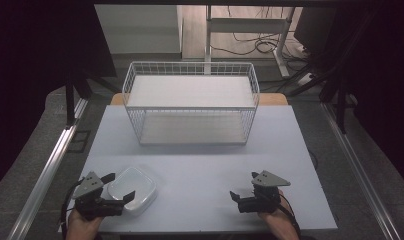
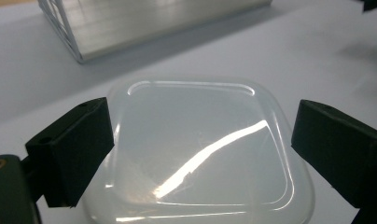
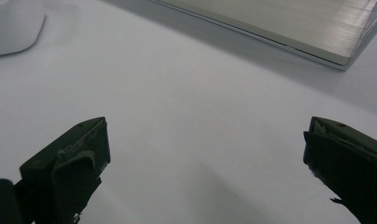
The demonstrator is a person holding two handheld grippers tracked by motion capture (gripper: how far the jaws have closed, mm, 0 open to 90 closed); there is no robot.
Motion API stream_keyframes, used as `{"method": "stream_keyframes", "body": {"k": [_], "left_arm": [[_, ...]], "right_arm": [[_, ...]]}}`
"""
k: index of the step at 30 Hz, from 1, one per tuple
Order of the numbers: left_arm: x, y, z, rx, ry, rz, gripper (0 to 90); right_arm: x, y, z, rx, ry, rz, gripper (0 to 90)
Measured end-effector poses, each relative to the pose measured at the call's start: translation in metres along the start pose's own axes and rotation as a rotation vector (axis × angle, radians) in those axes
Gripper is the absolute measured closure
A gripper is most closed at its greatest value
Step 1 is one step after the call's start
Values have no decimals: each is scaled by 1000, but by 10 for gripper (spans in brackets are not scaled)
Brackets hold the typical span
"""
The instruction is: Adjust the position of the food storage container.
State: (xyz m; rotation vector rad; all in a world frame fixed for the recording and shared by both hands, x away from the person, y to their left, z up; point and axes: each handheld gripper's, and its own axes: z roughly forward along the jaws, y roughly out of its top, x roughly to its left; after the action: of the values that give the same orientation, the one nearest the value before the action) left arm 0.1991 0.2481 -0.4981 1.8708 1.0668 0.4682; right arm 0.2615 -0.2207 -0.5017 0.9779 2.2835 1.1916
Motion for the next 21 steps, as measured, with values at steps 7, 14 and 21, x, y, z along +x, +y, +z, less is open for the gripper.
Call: {"method": "stream_keyframes", "body": {"k": [7,14,21], "left_arm": [[2,1,0,-2,16,-27,60],[4,1,-2,-23,18,-46,70],[7,3,0,-4,-3,-44,45]], "right_arm": [[-6,-5,-12,14,-21,0,0],[-13,-8,-18,19,-11,46,7],[-11,-8,-16,35,11,57,39]]}}
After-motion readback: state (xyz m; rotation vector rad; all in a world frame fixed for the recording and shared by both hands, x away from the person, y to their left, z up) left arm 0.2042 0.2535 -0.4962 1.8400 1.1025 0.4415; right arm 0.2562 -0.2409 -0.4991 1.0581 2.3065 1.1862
